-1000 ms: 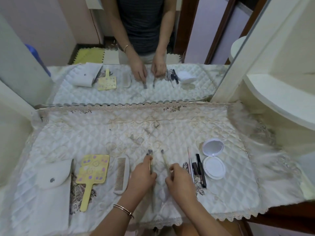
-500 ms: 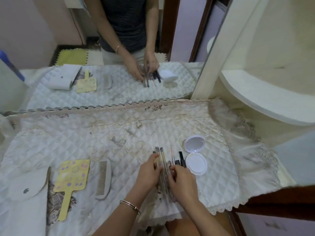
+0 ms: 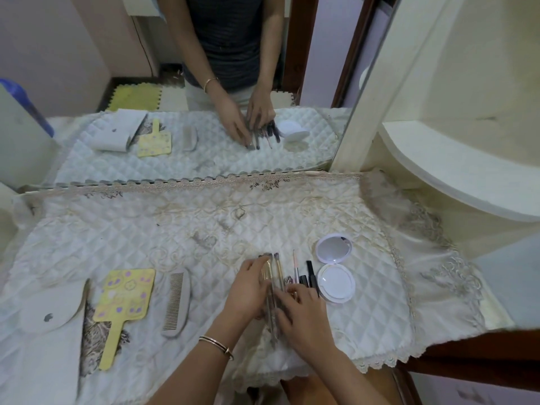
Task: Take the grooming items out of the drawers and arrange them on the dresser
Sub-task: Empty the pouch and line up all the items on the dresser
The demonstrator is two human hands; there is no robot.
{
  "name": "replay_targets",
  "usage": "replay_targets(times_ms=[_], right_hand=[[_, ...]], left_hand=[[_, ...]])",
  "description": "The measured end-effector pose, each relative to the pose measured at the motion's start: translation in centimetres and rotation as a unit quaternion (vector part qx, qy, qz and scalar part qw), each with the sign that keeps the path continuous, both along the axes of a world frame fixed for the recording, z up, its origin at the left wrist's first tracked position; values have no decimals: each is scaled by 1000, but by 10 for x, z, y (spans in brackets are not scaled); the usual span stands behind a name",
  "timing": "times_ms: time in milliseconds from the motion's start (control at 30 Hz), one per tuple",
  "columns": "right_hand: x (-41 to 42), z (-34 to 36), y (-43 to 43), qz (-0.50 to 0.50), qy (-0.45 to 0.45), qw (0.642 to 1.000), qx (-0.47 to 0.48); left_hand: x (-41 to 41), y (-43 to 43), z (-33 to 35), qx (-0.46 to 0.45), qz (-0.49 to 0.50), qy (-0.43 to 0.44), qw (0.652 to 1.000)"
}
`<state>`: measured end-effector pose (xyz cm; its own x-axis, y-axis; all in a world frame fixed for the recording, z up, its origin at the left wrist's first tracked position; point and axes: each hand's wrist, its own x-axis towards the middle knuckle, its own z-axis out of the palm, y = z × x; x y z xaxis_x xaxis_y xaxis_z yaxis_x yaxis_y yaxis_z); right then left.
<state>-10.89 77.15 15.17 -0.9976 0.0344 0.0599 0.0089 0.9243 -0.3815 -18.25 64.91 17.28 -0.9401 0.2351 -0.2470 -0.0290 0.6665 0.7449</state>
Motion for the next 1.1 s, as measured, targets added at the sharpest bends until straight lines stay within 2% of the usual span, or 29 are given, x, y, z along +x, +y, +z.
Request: replay_targets(times_ms=[100,167,267,400,533,633,733,900,1033,1100], right_hand=[[5,-3,-3,29,4,999,23],[6,-1,-2,26,-1,999,22],[6,0,1,20,4,1000,22],[6,-2,13,12,49,999,-12],[5,10,41,-82,52,994,-51],[0,16,64,-151,-51,983,-94],[-5,21,75,-137,-95,975,-145],[-4,20,79,-126,-92,976,-153],[-3,18,82,-113,-66,984,-118],[-5,15,79,-105,-15,991,-78]], left_hand=[[3,-6,-5,-66,-5,52,996],[8,-8,-11,-95,-50,71,992],[17,-9,-21,-134,-133,77,979],[19,-6,-29,-188,-159,84,966],[25,-3,-28,-182,-143,82,969],[33,-2,-24,-159,-122,67,977],[46,0,-24,-151,-109,56,981],[57,23,-32,-177,-66,58,980],[56,37,-33,-183,-25,44,982],[55,38,-31,-211,5,95,973]])
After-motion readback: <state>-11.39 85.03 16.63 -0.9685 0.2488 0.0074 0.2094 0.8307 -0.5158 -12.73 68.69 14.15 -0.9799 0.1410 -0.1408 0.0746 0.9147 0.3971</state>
